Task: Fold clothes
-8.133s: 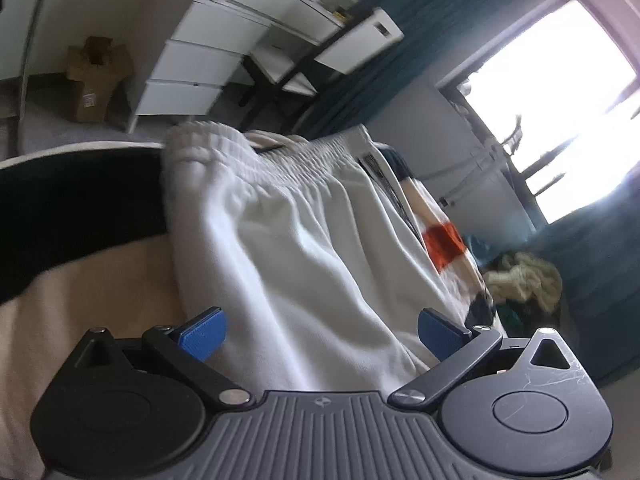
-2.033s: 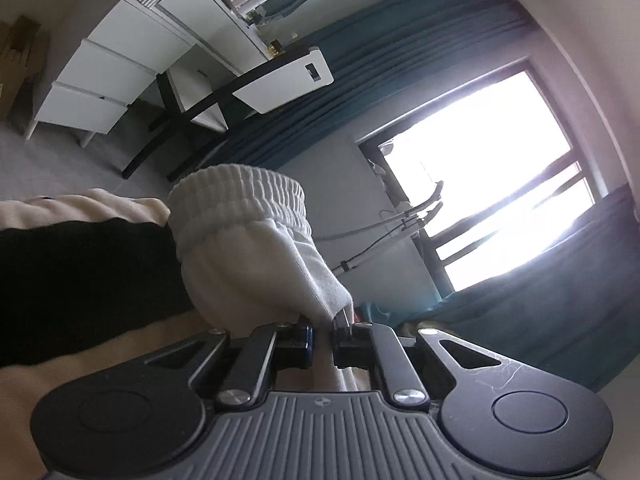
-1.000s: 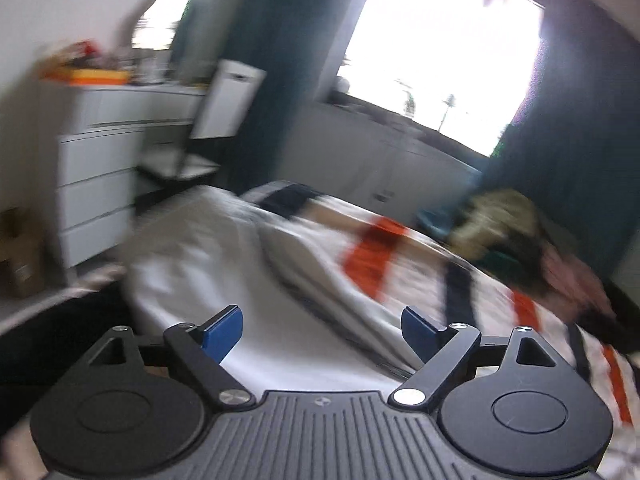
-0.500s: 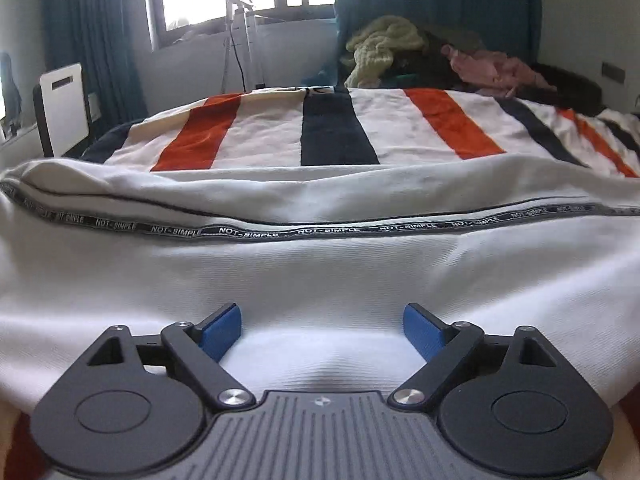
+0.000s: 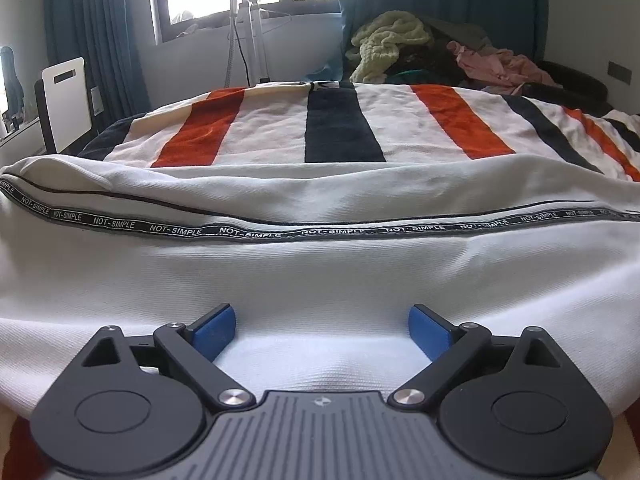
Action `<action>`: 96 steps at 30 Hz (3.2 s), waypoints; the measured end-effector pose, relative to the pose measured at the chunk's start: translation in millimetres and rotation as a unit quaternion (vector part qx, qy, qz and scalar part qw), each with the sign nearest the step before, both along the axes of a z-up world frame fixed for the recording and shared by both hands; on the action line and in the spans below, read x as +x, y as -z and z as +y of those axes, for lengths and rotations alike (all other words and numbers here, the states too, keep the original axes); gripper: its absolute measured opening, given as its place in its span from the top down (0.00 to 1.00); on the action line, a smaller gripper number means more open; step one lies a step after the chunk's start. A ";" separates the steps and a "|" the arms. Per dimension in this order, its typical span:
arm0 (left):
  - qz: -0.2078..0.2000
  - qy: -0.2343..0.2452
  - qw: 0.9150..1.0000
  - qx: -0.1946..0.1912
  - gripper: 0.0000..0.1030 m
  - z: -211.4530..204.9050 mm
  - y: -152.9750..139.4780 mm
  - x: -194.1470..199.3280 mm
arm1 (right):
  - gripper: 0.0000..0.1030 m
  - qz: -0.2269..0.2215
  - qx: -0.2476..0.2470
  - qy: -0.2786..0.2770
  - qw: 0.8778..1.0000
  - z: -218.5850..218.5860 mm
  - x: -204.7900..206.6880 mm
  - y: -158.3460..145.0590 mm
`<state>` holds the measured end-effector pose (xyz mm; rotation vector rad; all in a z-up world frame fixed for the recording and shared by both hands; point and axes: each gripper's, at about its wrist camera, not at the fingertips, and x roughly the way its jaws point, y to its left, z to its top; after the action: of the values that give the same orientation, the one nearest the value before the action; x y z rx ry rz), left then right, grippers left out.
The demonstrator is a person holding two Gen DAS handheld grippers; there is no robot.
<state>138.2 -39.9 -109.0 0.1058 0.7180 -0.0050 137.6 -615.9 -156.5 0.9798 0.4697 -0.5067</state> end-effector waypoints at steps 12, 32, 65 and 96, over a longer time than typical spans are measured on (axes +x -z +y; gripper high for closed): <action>-0.004 -0.005 1.000 -0.013 0.08 6.0 -7.1 1.5 | 0.88 -0.057 -0.337 -0.088 0.936 122.0 6.5 -115.9; -0.046 -0.162 0.961 -0.218 0.08 109.7 -53.1 -22.6 | 0.87 -0.030 -0.553 -0.437 0.709 448.7 -5.6 -26.1; -0.100 0.044 0.965 -0.238 0.18 63.5 -75.1 -79.9 | 0.26 -0.054 -0.234 -0.405 0.882 313.7 -89.3 -119.7; 0.015 0.065 0.972 -0.224 0.85 52.4 -31.4 -70.5 | 0.24 0.086 -0.247 -0.333 0.906 298.1 -28.0 -62.1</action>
<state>67.8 12.5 -77.6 -0.2817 0.7230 -0.2931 109.6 -317.9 -94.4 0.2451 0.7514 -0.0718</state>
